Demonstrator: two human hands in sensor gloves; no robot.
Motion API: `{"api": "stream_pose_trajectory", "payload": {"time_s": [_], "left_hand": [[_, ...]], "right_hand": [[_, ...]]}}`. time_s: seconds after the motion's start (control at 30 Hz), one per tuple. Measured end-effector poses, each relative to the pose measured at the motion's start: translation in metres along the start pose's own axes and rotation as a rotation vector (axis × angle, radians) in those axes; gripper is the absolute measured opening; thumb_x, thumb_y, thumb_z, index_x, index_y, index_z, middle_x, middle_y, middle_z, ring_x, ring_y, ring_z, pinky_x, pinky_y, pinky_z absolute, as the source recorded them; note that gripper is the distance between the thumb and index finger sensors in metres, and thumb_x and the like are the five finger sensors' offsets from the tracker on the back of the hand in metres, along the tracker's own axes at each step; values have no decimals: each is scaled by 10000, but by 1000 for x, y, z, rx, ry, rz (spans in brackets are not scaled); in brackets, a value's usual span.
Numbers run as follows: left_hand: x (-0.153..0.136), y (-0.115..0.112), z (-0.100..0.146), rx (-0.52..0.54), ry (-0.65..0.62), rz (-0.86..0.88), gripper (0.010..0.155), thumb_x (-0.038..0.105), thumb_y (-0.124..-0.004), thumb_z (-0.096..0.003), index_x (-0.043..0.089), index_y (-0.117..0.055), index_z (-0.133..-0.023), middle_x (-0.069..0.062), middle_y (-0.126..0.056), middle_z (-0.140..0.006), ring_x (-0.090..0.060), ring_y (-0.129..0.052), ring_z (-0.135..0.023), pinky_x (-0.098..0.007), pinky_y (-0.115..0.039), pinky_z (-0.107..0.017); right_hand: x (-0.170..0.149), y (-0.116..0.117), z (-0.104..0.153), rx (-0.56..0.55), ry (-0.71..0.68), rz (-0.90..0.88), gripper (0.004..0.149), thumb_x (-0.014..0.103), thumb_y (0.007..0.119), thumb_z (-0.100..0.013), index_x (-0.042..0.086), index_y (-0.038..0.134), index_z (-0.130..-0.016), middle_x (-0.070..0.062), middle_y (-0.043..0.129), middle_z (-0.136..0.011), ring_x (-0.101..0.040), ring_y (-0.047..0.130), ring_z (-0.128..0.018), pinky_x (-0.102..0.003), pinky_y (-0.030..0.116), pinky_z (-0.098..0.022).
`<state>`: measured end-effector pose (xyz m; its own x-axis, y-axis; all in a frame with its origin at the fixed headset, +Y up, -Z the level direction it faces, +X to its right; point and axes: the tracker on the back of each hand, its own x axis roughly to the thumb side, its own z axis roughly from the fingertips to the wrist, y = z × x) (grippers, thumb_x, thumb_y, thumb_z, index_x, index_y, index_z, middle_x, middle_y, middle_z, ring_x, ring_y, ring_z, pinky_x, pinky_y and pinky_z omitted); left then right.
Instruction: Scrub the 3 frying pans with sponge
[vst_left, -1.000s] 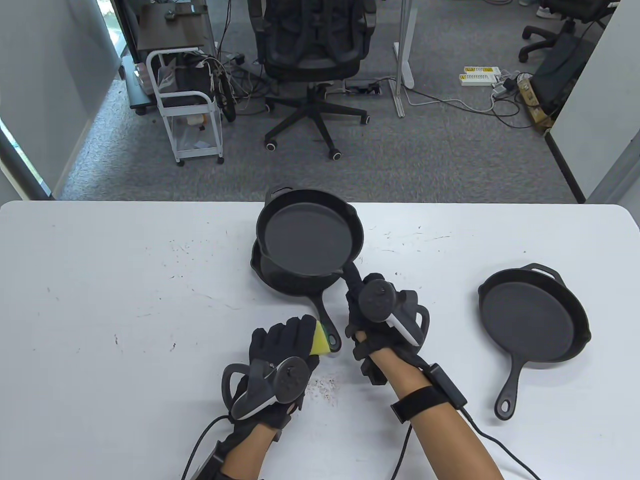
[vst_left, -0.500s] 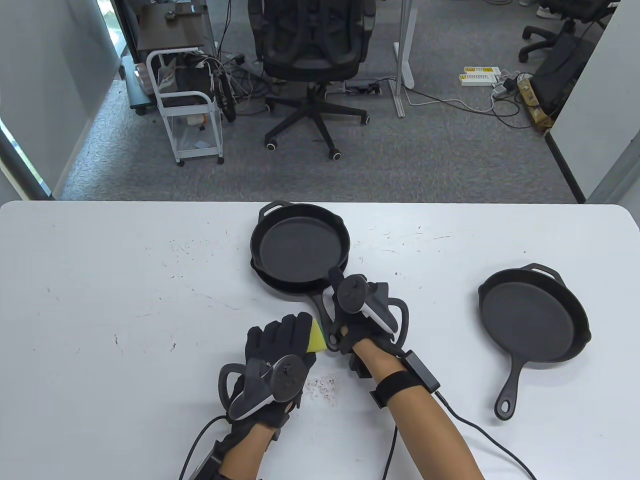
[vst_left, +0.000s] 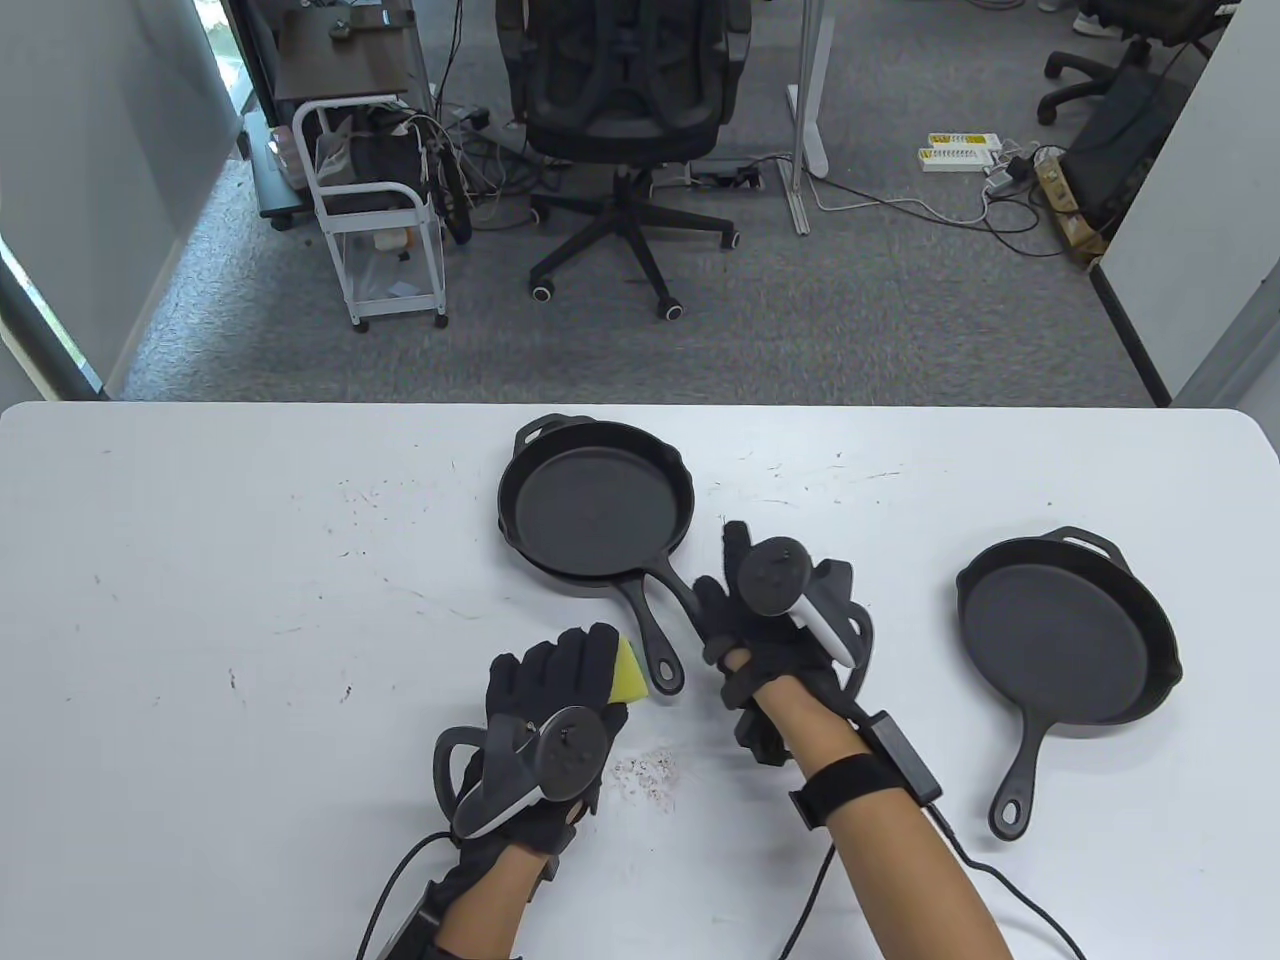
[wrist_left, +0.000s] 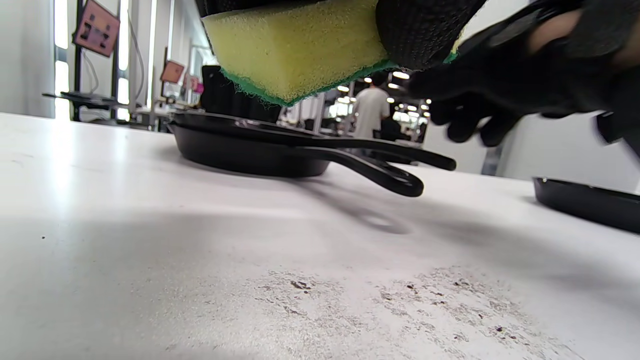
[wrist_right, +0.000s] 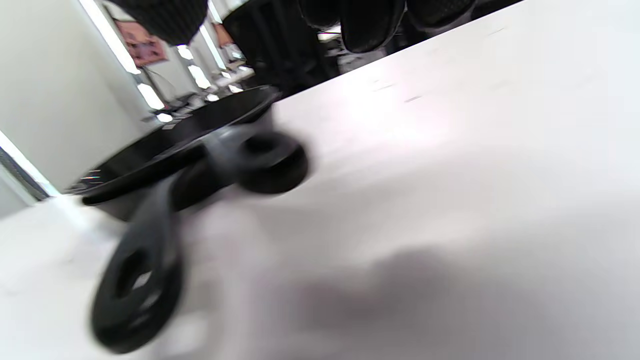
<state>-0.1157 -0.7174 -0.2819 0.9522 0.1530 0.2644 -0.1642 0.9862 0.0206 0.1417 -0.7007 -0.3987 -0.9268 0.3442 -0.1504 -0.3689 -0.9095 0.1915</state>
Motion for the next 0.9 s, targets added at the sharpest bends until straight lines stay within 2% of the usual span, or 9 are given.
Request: {"api": "stream_pose_trajectory", "payload": {"time_s": [0.13,0.2,0.33,0.47,0.53,0.6,0.67,0.8,0.9], "left_hand": [[6,1,2,8,-20,6,760,504,-726,-645,276,-366,-1274,-95,-520,-1290,-400,-584,-1145,-685,-423,-829],[7,-1,2,13,-44,13,761,508,-727,-643,277,-369,-1273,-90,-526,-1290,-397,-589,-1144,-685,-425,-830],[7,-3,1,-5,-41,16,761,505,-730,-641,273,-373,-1272,-98,-529,-1288,-401,-590,-1142,-687,-424,-828],[6,-2,2,-2,-37,21,763,505,-729,-643,270,-369,-1273,-99,-526,-1289,-403,-587,-1142,-688,-423,-828],[6,0,3,3,-34,22,762,505,-729,-643,272,-368,-1272,-97,-528,-1287,-401,-589,-1142,-686,-424,-828],[6,0,3,7,-33,21,763,505,-730,-642,270,-369,-1273,-99,-526,-1288,-401,-588,-1143,-688,-422,-828],[6,0,3,6,-32,16,766,505,-730,-642,270,-367,-1274,-100,-527,-1288,-402,-587,-1143,-688,-423,-828],[6,-1,2,-4,-25,12,765,504,-730,-643,267,-368,-1273,-98,-526,-1288,-403,-587,-1143,-688,-422,-827],[5,-1,2,-6,-21,12,765,503,-729,-643,270,-364,-1273,-100,-526,-1287,-403,-585,-1143,-689,-420,-827]], "right_hand": [[-65,-41,21,-6,260,-2,832,607,743,-482,239,360,-1122,-122,513,-1109,-430,637,-954,-645,529,-683],[-99,-49,30,-1,399,3,860,627,747,-473,209,363,-1120,-130,523,-1107,-455,625,-971,-659,516,-690],[-163,-42,44,77,657,76,910,655,745,-464,196,305,-1115,-148,538,-1100,-479,654,-960,-662,543,-677],[-198,-28,51,127,777,105,922,652,749,-464,185,280,-1106,-164,616,-1054,-458,788,-868,-642,637,-622],[-202,-25,52,92,767,109,920,632,762,-468,184,266,-1101,-161,611,-1030,-422,856,-796,-617,690,-577],[-199,-24,51,37,758,223,902,601,774,-475,188,269,-1097,-150,704,-980,-387,938,-693,-591,751,-513],[-195,-22,48,55,760,310,876,545,787,-487,189,260,-1090,-143,735,-952,-346,982,-619,-560,792,-470],[-191,-20,44,27,754,339,821,421,812,-497,179,285,-1078,-135,784,-899,-271,1033,-465,-514,848,-392],[-190,-21,44,25,759,361,830,418,820,-492,174,282,-1074,-131,796,-896,-251,1042,-429,-502,863,-372]]}}
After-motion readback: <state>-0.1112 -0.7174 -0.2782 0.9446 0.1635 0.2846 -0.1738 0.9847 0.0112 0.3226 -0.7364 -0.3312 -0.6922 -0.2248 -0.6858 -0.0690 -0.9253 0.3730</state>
